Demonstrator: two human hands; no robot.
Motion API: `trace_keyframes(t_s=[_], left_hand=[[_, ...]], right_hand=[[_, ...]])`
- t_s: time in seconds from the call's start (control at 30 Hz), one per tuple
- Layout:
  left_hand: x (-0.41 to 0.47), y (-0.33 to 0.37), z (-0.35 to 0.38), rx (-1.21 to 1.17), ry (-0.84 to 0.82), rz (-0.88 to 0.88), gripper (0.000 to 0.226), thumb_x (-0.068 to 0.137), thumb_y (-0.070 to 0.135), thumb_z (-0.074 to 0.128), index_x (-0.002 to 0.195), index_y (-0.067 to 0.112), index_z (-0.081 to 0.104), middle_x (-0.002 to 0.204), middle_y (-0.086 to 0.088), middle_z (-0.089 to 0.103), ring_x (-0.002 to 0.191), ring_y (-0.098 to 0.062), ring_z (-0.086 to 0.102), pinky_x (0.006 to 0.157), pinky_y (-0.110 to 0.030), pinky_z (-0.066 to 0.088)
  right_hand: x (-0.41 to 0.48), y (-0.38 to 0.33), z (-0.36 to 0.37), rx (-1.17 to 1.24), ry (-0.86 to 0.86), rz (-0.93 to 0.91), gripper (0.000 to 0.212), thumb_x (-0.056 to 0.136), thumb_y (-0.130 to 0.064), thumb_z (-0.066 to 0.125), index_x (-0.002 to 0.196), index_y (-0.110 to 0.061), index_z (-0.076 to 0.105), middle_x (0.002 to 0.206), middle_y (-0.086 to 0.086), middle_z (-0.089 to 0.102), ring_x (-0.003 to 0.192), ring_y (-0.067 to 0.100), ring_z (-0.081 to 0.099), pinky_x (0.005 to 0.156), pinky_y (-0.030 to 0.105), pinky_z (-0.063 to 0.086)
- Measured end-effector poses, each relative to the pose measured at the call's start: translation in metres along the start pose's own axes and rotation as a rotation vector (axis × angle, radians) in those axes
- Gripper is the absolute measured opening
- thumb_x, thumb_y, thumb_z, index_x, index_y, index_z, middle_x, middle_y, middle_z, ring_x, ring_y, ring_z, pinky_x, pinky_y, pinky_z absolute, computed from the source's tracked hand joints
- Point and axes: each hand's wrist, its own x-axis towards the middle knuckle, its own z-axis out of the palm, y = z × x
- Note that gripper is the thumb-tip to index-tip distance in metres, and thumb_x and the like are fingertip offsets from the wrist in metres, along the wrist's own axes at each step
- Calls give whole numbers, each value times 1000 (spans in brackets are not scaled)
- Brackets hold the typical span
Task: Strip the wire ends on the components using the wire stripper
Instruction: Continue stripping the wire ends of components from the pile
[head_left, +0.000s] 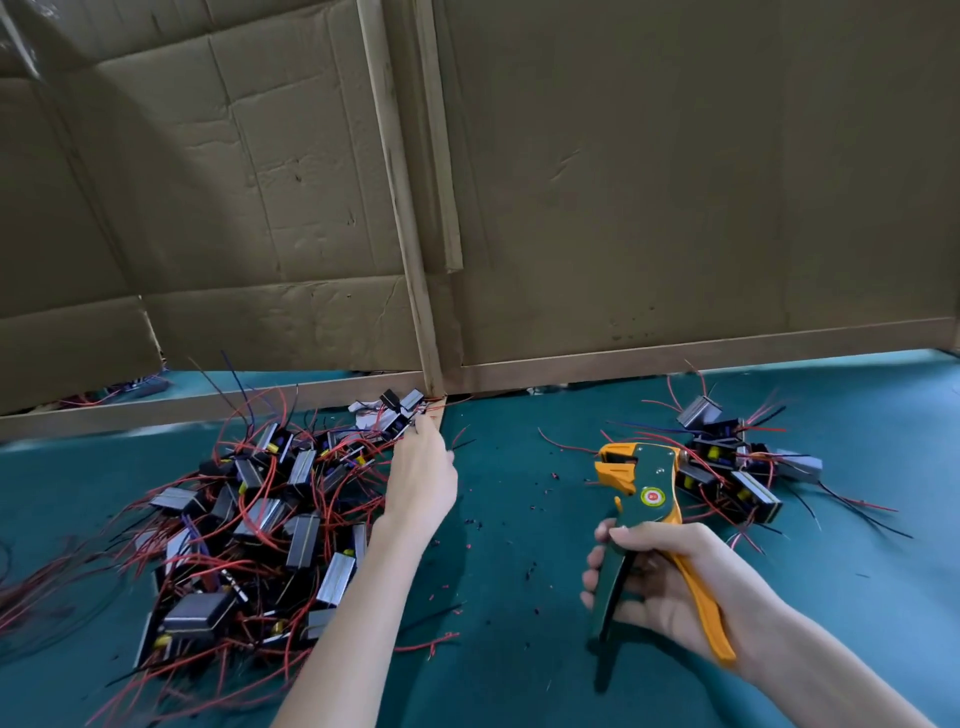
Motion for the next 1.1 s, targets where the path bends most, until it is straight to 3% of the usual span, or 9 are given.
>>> trace_keyframes(t_s=[0.2, 0.37, 0.5, 0.63, 0.73, 0.9, 1.0, 1.1], left_hand=[[1, -18, 20, -88, 55, 35, 7, 97, 11, 53, 93, 15, 49, 90, -12, 65, 67, -19, 52, 58, -30, 37], [5, -7, 5, -433, 81, 49, 12, 88, 12, 67, 83, 15, 58, 73, 3, 70, 75, -16, 67, 73, -26, 48], [5, 7, -22, -660, 41, 98, 14, 86, 12, 70, 85, 15, 57, 69, 2, 73, 71, -7, 70, 69, -24, 46], [0, 18, -49, -762, 40, 126, 16, 83, 17, 74, 88, 13, 59, 72, 1, 74, 74, -13, 71, 81, -35, 53], [-6, 23, -61, -815, -1, 135, 14, 83, 13, 73, 87, 12, 61, 77, -2, 75, 78, -25, 71, 80, -45, 52], [-11, 27, -60, -883, -179, 166, 16, 88, -6, 61, 85, 10, 63, 80, -1, 75, 76, -11, 71, 69, -14, 51], [-15, 32, -55, -889, -269, 200, 16, 91, -3, 58, 85, 11, 63, 80, 1, 74, 69, -7, 66, 63, -10, 47], [-17, 34, -52, -869, -371, 240, 11, 91, 1, 60, 87, 11, 62, 81, -2, 75, 66, -8, 62, 69, -16, 51]], right_hand=[[-2, -2, 0, 14, -16, -3, 17, 59, -1, 71, 75, 4, 73, 78, 25, 64, 68, 40, 67, 66, 50, 57], [-7, -1, 4, -22, -70, -23, 17, 62, 5, 68, 78, 4, 72, 78, 25, 63, 67, 39, 66, 65, 50, 58], [-12, -1, 7, -51, -113, -55, 22, 58, -4, 75, 80, 2, 74, 79, 26, 62, 68, 39, 66, 65, 48, 58], [-12, 0, 8, -76, -155, -61, 33, 51, -8, 80, 82, 1, 73, 79, 25, 63, 69, 40, 66, 67, 49, 57], [-11, 1, 8, -100, -182, -63, 35, 52, -9, 83, 84, 0, 73, 80, 25, 62, 71, 40, 65, 70, 49, 57], [-13, 1, 9, -155, -228, -88, 47, 47, -15, 92, 87, 0, 71, 81, 26, 61, 73, 41, 64, 71, 50, 55], [-14, 1, 10, -177, -258, -100, 49, 47, -16, 94, 88, -1, 71, 80, 27, 61, 72, 41, 65, 72, 51, 55], [-15, 1, 11, -201, -283, -116, 47, 49, -16, 94, 88, -2, 71, 80, 27, 61, 72, 40, 65, 72, 51, 55]])
